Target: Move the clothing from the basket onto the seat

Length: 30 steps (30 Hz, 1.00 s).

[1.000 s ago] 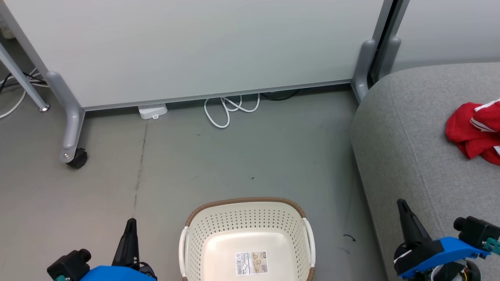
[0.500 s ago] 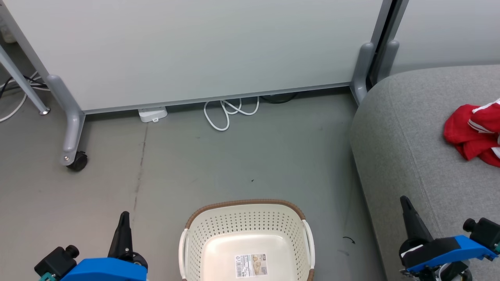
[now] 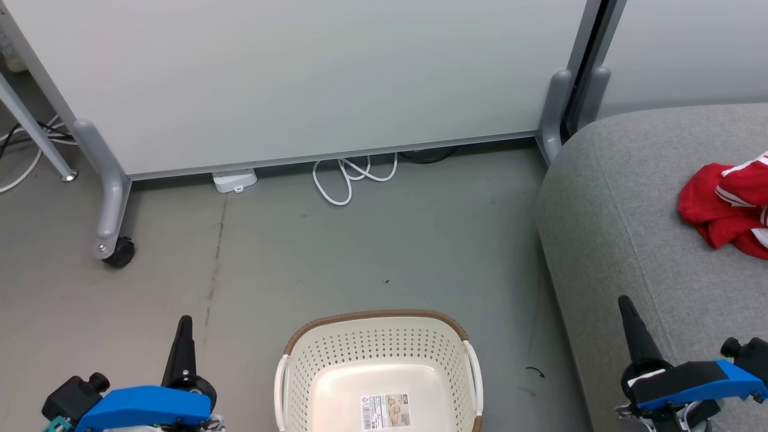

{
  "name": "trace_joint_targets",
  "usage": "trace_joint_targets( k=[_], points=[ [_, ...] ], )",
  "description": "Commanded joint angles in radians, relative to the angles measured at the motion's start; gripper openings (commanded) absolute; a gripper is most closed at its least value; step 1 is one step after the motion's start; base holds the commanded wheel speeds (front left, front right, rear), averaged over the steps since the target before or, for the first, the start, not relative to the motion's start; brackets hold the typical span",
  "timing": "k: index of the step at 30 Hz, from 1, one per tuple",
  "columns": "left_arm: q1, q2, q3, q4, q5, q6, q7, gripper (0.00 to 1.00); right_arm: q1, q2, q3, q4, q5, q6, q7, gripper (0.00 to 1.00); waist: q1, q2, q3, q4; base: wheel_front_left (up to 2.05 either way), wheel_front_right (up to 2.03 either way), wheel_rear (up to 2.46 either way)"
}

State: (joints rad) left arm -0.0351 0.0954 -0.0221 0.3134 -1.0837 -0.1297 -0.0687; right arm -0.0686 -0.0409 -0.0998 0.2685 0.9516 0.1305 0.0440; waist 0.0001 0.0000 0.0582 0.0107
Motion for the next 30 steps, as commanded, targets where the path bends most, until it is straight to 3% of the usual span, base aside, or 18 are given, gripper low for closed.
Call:
trace_joint_targets(
  k=[1,30],
  points=[
    [-0.024,0.003,0.009,-0.015,-0.024,-0.001,0.008,0.0,-0.024,-0.007,-0.003,-0.014,0.031,0.0,0.006,0.0,-0.0001,0.0,-0.001,0.0,0.0,0.0,0.0],
    [-0.052,-0.016,0.065,-0.043,-0.278,-0.001,0.088,0.0,-0.035,-0.01,-0.009,-0.02,0.34,0.0,0.038,0.0,-0.0001,0.0,-0.023,-0.005,0.0,0.0,0.0]
  ],
)
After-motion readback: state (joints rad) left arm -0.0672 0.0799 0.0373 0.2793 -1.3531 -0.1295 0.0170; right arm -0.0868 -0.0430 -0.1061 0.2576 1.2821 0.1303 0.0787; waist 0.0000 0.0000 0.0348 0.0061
